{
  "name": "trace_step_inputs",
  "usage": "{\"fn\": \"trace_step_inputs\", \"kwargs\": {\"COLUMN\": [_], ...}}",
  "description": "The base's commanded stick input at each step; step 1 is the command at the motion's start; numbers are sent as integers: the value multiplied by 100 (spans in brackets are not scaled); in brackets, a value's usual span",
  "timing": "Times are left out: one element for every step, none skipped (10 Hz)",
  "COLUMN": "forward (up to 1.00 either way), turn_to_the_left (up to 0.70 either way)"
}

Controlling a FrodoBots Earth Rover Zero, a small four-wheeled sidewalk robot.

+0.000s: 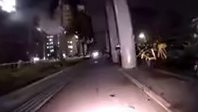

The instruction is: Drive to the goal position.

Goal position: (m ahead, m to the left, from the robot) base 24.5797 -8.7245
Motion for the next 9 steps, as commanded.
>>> {"fn": "trace_step_inputs", "kwargs": {"forward": [70, 70, 70, 70, 70, 70, 70, 70, 70], "turn_to_the_left": [0, 0, 0, 0, 0, -2, -14, -14, -14]}}
